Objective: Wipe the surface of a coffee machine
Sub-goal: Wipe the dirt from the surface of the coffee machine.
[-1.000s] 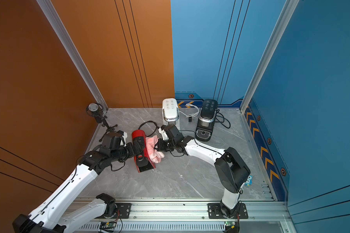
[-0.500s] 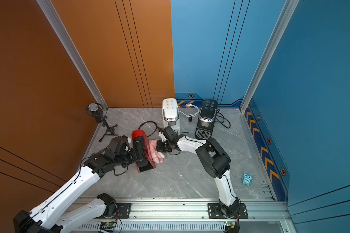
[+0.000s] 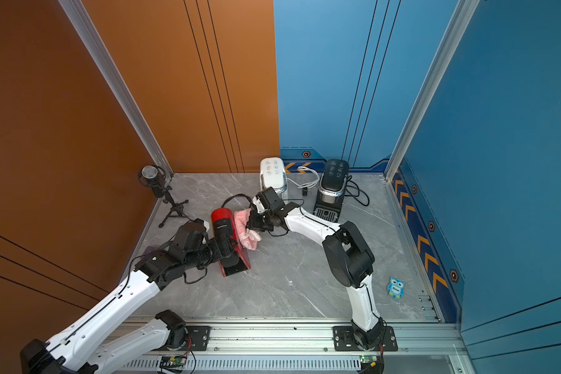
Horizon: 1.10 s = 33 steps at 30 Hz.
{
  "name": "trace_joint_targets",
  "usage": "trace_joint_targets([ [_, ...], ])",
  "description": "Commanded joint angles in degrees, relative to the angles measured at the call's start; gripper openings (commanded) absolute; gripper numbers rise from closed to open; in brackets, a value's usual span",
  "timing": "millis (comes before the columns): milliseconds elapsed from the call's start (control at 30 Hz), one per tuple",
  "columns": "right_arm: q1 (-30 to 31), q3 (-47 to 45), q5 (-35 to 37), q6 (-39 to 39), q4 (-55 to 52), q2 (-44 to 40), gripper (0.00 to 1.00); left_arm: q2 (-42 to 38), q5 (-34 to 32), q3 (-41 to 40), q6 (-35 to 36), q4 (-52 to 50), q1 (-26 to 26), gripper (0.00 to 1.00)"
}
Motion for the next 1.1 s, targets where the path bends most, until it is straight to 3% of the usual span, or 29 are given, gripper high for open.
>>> trace_joint_targets([
  [0, 0.25, 5.41, 1.64, -2.14, -3.59, -1.41, 0.00, -0.12, 2.48, -2.26, -2.54, 8.28, -1.27, 0.99],
  [333, 0.07, 9.42, 5.85, -5.53, -11.70, -1.64, 0.00, 1.79, -2.14, -1.06, -4.27, 12.43, -5.78, 0.99],
  [800, 2.67, -4.05, 10.76, -4.56, -9.28, -7.84, 0.00, -0.65, -1.93, -2.49, -3.55, 12.26, -5.86, 0.99],
  [1067, 6.51, -11.79, 19.11, -5.62, -11.12, -17.45, 0.00, -0.12, -0.92, -1.47, -3.30, 12.26, -6.95, 0.99],
])
